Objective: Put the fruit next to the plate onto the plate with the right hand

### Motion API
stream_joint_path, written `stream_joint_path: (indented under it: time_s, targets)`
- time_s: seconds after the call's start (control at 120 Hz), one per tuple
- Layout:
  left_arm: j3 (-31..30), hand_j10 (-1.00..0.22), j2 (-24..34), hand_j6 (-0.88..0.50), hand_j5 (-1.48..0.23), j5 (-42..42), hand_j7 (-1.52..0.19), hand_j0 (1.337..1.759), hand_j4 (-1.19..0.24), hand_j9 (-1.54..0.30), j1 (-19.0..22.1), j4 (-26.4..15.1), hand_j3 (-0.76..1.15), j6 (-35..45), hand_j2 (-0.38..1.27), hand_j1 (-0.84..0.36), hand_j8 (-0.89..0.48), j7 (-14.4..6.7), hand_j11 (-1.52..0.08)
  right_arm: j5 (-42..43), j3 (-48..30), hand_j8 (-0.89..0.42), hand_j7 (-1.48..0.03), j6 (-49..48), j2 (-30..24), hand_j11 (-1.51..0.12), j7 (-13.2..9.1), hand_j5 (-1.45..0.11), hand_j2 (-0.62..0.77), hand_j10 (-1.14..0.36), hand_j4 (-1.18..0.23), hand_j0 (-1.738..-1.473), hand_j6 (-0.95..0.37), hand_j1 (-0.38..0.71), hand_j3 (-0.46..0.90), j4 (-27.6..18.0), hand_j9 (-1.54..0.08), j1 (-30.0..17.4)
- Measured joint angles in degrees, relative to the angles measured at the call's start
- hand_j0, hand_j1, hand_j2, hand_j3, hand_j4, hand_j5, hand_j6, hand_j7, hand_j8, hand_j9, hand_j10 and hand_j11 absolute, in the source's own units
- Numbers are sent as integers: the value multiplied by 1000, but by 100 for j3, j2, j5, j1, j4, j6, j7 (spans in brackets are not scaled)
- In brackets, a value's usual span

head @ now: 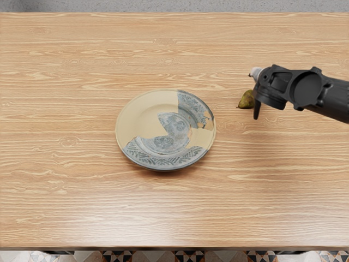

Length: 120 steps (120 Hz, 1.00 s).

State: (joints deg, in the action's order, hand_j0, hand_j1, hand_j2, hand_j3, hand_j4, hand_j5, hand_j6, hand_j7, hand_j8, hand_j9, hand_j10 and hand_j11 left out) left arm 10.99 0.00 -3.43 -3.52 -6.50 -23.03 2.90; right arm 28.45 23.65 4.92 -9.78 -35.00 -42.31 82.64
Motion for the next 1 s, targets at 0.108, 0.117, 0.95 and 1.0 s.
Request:
stream_joint_path:
  time_s: [0.108, 0.117, 0.95, 1.0]
  targets:
    - [0, -13, 0, -13, -17, 0, -17, 1658, -13, -17, 0, 0, 0, 0, 2, 334, -13, 0, -17, 104, 11, -111, -141, 85, 37, -141, 0, -141, -20, -110, -111, -1658, -112, -220, 0, 142, -141, -104]
    - [0, -13, 0, -13, -17, 0, -17, 1658, -13, -17, 0, 0, 0, 0, 2, 334, -13, 0, -17, 108, 10, -113, -143, 88, 46, -143, 0, -143, -21, -112, -113, -1658, -114, -218, 0, 154, -143, -110]
    - [0, -13, 0, -13, -17, 0, -17, 1658, -13, -17, -53, 0, 0, 0, 2, 334, -13, 0, -17, 159, -27, -166, -211, -204, 934, -212, 0, -212, -31, -165, -165, -1658, -167, -155, 0, 1627, -212, -556]
    - [-1, -13, 0, -13, -17, 0, -17, 1658, -13, -17, -53, 0, 0, 0, 2, 334, -13, 0, -17, 159, -33, -169, -216, -207, 951, -216, 0, -216, -32, -168, -169, -1658, -171, -151, 0, 1653, -216, -566]
